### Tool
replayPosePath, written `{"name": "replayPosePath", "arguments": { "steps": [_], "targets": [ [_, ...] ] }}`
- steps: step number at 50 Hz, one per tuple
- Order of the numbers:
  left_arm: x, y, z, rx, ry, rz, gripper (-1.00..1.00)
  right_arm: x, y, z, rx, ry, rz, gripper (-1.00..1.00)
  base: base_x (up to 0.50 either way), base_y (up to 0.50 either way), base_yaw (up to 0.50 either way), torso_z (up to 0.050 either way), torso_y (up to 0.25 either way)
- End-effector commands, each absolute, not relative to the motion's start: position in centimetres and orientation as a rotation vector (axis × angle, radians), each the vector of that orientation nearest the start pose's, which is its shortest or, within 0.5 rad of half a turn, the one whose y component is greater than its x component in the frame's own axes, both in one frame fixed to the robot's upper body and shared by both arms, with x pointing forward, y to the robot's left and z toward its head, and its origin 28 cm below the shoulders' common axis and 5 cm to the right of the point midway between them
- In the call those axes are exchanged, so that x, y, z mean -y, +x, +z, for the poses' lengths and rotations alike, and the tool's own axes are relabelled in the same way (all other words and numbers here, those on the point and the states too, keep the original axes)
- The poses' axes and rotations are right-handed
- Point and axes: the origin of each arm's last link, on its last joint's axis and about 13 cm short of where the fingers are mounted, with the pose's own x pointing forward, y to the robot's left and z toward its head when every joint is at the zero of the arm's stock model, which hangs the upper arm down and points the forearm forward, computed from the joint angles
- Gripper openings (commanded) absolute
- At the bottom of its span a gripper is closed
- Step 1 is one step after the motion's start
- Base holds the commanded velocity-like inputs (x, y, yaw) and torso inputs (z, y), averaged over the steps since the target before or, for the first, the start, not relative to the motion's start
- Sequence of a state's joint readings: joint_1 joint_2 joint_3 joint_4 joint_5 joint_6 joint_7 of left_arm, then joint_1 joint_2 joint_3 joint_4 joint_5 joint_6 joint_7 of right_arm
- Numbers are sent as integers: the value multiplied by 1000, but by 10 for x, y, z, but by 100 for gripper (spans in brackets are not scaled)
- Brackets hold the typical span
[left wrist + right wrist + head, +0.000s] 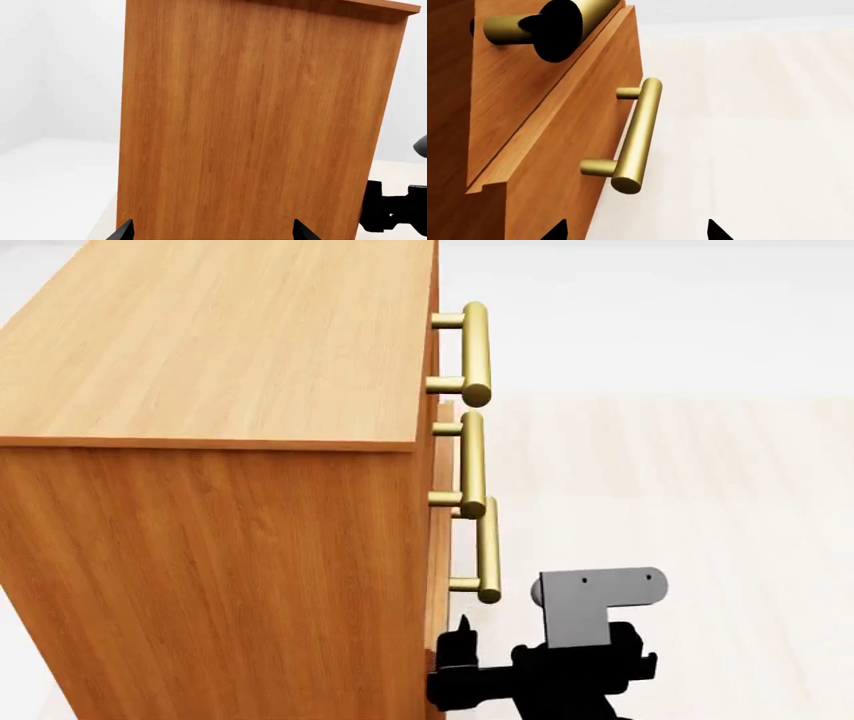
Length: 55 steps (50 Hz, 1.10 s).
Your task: Put the bowl in the bottom drawer of the cabinet and close it.
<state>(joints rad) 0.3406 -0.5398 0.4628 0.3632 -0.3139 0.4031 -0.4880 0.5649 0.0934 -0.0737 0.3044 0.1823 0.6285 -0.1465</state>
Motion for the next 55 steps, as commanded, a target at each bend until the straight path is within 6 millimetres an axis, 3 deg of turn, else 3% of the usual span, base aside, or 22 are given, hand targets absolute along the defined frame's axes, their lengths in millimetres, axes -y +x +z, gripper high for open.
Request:
{"name": "replayPosePath", "arguments": {
  "steps": [1,16,32,43,55],
  "targets": [
    [-213,111,42,168,-123,-89,100,102,316,63,-391,93,258,100,0,0,0,0,0],
    [-212,110,44,168,-123,-84,100,123,320,83,-457,326,377,100,0,0,0,0,0],
    [-213,110,45,167,-124,-79,100,143,323,97,-512,316,435,100,0,0,0,0,0],
    [-213,111,44,165,-126,-77,100,136,294,86,-575,75,691,100,0,0,0,0,0],
    [-212,111,44,166,-125,-78,100,137,269,98,-513,106,948,100,0,0,0,0,0]
  ]
}}
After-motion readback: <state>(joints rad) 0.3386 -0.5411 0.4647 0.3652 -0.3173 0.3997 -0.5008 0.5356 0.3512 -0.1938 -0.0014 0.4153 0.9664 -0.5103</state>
